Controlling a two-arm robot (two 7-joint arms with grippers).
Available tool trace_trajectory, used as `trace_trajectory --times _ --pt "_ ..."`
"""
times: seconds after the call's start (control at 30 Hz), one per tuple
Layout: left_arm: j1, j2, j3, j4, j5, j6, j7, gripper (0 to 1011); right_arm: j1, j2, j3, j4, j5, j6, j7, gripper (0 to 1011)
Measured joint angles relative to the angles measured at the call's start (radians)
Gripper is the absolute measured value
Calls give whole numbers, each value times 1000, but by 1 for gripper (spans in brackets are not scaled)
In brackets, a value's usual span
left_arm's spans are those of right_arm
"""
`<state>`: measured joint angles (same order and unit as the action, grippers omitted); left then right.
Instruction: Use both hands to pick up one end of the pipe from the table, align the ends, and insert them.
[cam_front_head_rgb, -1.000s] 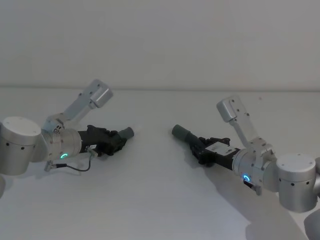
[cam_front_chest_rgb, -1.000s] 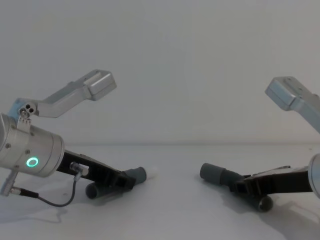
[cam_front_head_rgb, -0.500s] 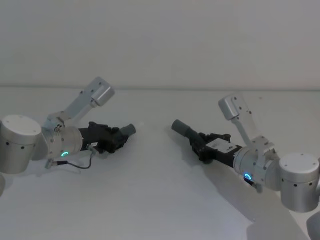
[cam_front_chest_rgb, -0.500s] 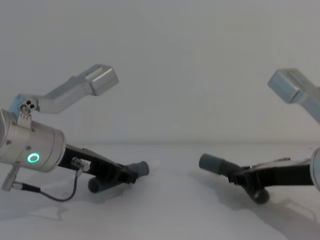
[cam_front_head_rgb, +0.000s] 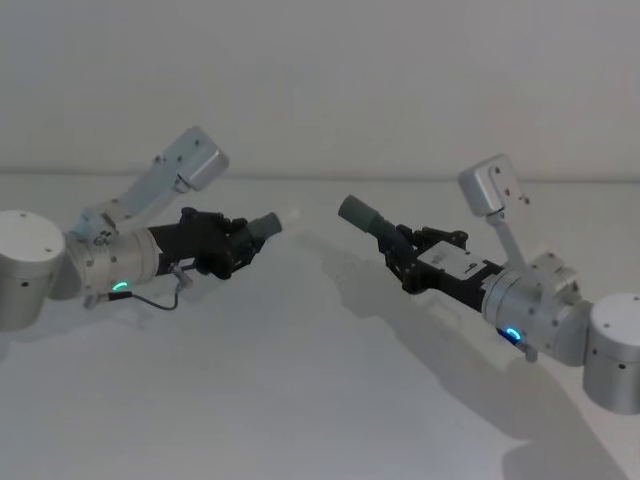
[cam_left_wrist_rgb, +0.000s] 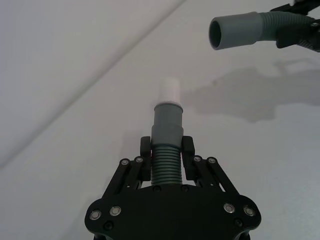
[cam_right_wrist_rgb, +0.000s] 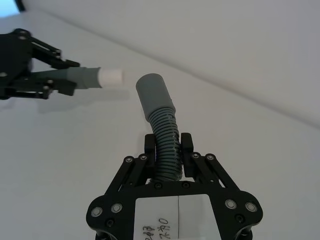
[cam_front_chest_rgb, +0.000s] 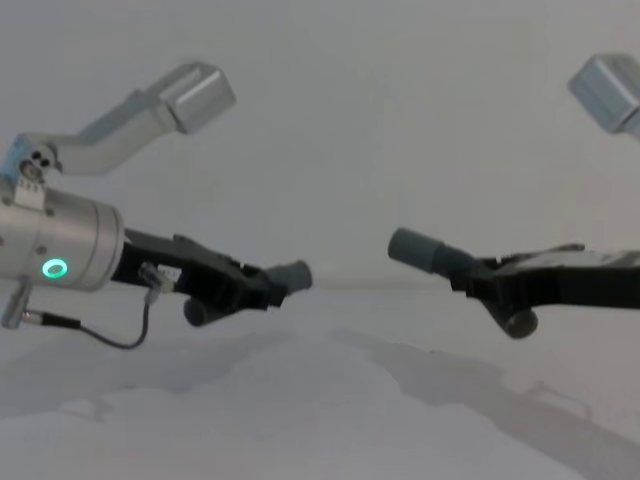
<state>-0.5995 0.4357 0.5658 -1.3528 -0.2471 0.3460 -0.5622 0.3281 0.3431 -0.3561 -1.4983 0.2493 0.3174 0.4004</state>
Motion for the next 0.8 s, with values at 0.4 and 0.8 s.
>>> trace_trajectory --times 0.4,0.8 --pt "-23 64 -7 -33 -16 -112 -103 352 -3 103 -2 -47 32 -88 144 289" --pt "-41 106 -13 -47 -54 -162 -185 352 -4 187 -13 -65 54 -132 253 289"
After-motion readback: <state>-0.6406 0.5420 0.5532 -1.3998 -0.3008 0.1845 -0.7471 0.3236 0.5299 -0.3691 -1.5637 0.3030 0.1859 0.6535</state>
